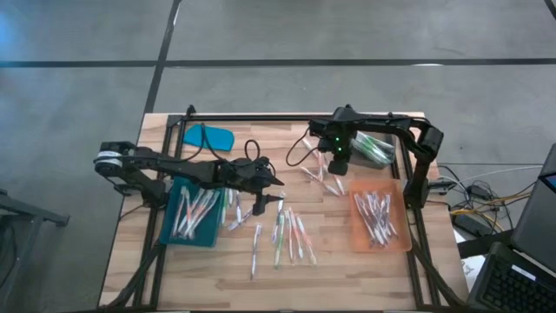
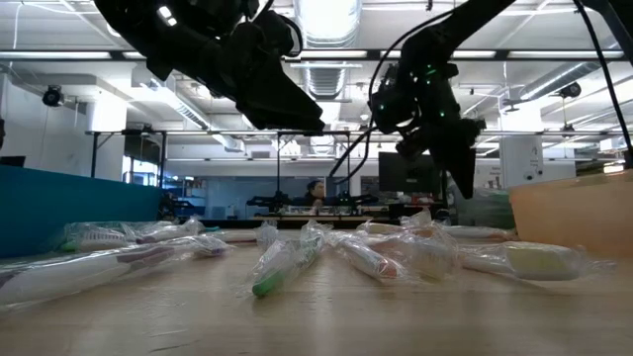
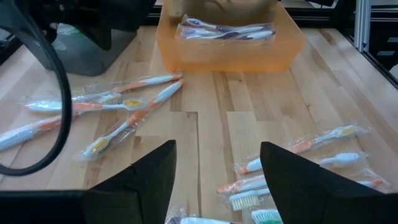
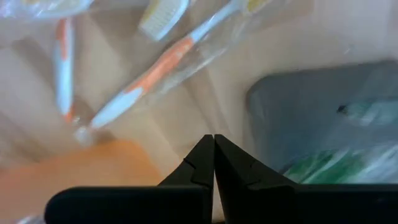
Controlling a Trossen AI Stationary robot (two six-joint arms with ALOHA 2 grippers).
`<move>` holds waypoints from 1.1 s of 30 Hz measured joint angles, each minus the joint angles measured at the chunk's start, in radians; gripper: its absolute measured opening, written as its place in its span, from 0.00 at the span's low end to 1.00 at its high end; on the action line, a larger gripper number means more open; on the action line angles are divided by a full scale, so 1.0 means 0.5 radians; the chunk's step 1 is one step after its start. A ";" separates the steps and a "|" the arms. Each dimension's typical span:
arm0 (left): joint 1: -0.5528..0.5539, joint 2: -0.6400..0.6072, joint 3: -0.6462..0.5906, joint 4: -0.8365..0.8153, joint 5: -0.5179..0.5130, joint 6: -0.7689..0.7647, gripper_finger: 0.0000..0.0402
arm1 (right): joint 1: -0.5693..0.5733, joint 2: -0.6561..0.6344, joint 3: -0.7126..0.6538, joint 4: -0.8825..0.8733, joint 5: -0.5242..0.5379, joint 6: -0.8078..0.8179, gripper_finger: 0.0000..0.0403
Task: Pick & Place Toothbrushes
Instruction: Adjust the black bin
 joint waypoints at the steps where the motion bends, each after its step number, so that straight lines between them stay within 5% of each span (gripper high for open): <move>1: 0.000 0.000 0.000 0.000 0.000 0.000 0.59 | -0.006 0.000 -0.009 0.027 0.020 -0.011 0.02; 14: 0.000 0.000 0.000 0.000 0.000 0.001 0.59 | -0.171 0.000 -0.073 0.204 0.235 -0.103 0.02; 29: 0.000 0.000 0.000 0.000 0.000 0.001 0.59 | -0.367 -0.001 -0.075 0.400 0.224 -0.159 0.02; 33: 0.000 0.000 0.000 0.000 0.000 0.001 0.59 | -0.344 -0.018 -0.075 0.391 0.039 -0.159 0.02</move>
